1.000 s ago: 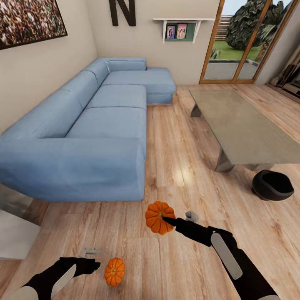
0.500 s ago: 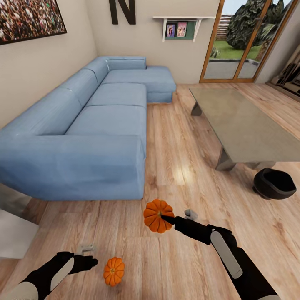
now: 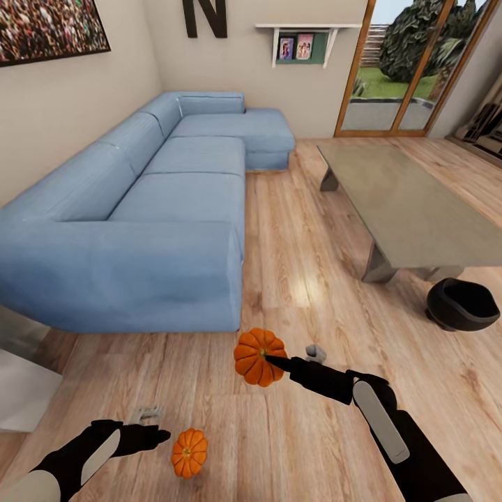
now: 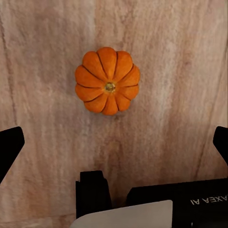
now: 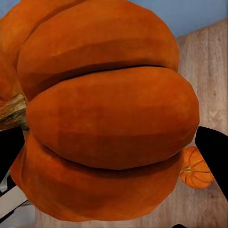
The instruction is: Place each of the two pumpkins and all three candles from the living room inside a cabinet in the living room (use any cabinet), then make sure every cabinet is closed, and position the cauldron so it is next to a table in the living room.
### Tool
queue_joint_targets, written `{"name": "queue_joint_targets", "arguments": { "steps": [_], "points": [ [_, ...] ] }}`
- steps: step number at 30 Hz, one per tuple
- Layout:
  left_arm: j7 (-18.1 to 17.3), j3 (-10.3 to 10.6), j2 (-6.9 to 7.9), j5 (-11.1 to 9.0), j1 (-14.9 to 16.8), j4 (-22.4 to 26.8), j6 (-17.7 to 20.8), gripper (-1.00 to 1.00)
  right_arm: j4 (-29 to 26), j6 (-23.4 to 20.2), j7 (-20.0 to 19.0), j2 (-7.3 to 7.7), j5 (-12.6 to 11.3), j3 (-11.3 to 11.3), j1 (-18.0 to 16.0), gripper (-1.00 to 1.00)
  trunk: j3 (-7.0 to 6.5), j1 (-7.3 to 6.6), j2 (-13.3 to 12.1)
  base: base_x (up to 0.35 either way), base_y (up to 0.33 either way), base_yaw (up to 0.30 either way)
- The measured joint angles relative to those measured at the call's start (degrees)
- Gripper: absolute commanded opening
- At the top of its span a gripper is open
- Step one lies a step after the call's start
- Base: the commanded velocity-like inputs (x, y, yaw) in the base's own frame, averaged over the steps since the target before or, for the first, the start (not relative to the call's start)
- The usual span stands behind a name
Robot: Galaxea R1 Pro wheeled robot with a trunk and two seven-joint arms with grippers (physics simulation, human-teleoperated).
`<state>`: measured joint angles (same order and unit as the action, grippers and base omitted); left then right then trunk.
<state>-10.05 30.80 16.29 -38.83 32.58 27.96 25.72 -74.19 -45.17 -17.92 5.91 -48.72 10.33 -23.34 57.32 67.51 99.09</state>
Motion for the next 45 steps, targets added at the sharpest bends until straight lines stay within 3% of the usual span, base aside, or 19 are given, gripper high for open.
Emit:
{"name": "queue_joint_targets", "arguments": {
  "steps": [45],
  "points": [
    [0.1, 0.1, -0.03, 0.4, 0.0, -0.6, -1.7, 1.0, 0.1, 0.0, 0.2, 0.02, 0.5, 0.1, 0.0, -1.0, 8.08, 9.89, 18.1, 0.0, 0.0, 0.0]
  ]
}}
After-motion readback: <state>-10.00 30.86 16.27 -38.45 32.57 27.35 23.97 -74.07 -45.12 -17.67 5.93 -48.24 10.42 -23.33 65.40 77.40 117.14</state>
